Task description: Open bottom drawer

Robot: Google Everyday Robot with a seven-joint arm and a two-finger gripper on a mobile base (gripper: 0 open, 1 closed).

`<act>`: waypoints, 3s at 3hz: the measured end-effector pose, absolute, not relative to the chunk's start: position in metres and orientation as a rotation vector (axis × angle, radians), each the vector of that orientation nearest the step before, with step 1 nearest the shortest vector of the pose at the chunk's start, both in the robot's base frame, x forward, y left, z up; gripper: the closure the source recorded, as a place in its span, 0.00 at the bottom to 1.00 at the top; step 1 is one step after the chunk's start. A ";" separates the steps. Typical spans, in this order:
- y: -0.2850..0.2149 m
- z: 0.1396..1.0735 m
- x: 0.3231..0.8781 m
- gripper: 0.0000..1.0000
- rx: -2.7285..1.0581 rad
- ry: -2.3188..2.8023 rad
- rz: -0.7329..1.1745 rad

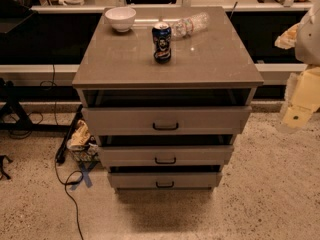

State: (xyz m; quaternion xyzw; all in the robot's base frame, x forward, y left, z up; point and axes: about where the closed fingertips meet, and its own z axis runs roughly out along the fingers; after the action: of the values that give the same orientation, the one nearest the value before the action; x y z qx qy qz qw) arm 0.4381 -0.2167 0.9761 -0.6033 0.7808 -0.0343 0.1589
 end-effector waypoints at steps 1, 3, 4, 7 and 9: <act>-0.217 0.976 0.438 0.00 -1.725 2.232 -0.098; -0.222 0.872 0.433 0.00 -1.747 2.160 0.198; -0.208 0.771 0.430 0.00 -1.722 1.994 0.534; -0.236 0.685 0.418 0.00 -1.645 1.945 0.601; -0.222 0.505 0.450 0.00 -1.587 1.823 0.811</act>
Offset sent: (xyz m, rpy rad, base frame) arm -0.0067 -0.0149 -0.1008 0.1599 0.1323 0.0520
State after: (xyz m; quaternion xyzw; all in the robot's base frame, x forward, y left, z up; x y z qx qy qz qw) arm 0.4504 -0.2217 0.5048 -0.5952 0.6841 0.3043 0.2918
